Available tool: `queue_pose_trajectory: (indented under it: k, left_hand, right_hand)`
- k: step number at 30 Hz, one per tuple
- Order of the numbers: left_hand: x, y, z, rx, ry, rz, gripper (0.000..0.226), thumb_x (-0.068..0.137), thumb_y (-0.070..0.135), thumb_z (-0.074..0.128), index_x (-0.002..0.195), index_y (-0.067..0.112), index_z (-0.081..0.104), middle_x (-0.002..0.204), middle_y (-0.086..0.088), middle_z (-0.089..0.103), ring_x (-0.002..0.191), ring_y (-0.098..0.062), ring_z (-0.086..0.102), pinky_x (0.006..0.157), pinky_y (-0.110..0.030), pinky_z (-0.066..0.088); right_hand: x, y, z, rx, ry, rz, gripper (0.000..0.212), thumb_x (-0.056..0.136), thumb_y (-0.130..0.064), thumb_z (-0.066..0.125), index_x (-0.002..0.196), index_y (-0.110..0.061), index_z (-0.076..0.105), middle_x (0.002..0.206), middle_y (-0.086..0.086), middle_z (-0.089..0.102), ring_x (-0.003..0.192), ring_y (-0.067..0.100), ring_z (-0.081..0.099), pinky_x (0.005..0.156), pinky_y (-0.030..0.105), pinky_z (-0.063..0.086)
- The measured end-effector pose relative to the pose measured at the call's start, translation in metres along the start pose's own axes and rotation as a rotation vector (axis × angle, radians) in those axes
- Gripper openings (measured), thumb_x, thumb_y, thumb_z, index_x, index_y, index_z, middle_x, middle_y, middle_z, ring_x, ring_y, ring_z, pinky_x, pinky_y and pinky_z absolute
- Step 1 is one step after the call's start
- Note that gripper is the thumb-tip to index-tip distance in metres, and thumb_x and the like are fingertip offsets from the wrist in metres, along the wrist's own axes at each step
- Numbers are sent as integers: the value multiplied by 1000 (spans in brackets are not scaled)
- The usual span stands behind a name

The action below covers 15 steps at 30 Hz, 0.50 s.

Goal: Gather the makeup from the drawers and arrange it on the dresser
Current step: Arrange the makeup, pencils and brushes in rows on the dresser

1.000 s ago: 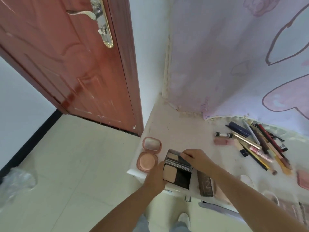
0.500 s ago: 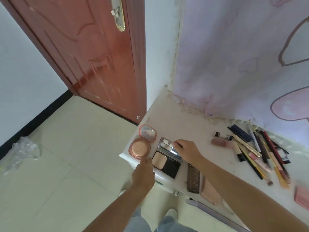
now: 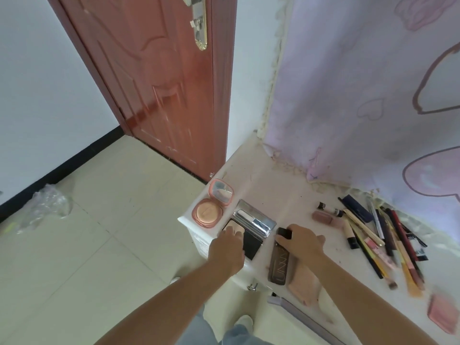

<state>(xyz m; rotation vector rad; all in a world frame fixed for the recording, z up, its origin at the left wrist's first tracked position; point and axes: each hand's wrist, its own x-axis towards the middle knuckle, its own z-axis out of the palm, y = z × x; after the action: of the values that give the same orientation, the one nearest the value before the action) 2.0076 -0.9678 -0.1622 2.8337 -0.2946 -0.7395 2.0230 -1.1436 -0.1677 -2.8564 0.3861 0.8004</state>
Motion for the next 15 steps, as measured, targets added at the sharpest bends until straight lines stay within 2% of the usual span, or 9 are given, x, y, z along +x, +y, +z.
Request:
queue_pose_trajectory:
  k: [3, 6, 7, 10, 13, 15]
  left_hand:
    - [0, 6, -2, 18, -7, 31, 38, 95, 27, 45, 127, 6, 42, 129, -11, 42, 119, -25, 44, 97, -33, 42]
    - [-2, 10, -5, -27, -11, 43, 41, 94, 28, 46, 129, 7, 41, 130, -11, 42, 120, -25, 44, 98, -33, 42]
    - [-3, 11, -6, -70, -16, 53, 44, 94, 29, 47, 132, 9, 40, 132, -10, 41, 122, -25, 44, 100, -34, 42]
    - [-7, 17, -9, -199, -71, 114, 54, 91, 35, 51, 137, 11, 36, 137, -10, 38, 126, -25, 40, 103, -33, 38]
    - [-10, 23, -6, -278, -178, 218, 66, 88, 39, 56, 142, 14, 27, 146, -7, 31, 134, -21, 30, 108, -30, 27]
    - [-10, 32, -7, -329, -210, 261, 74, 85, 41, 60, 144, 17, 23, 148, -3, 29, 135, -18, 29, 109, -28, 26]
  right_hand:
    - [3, -5, 0, 98, -17, 29, 25, 88, -45, 43, 91, -21, 46, 88, -2, 52, 93, 19, 51, 84, 34, 27]
    - [4, -4, -5, 251, -27, 84, 21, 83, -37, 51, 87, -17, 48, 88, 1, 52, 86, 19, 46, 87, 33, 33]
    - [3, -1, -7, 303, -16, 81, 21, 81, -34, 54, 87, -15, 49, 88, 2, 52, 85, 19, 47, 84, 32, 35]
    - [-8, 14, -22, 532, 20, 19, 23, 79, -22, 62, 96, -8, 55, 91, 6, 55, 83, 20, 51, 67, 27, 40]
    - [-28, 36, -39, 612, 24, -73, 29, 77, -11, 64, 105, -13, 58, 94, 5, 57, 85, 18, 54, 73, 28, 47]
    - [-42, 47, -49, 660, 27, -154, 27, 76, -4, 65, 101, -12, 61, 90, 3, 56, 78, 18, 56, 74, 30, 53]
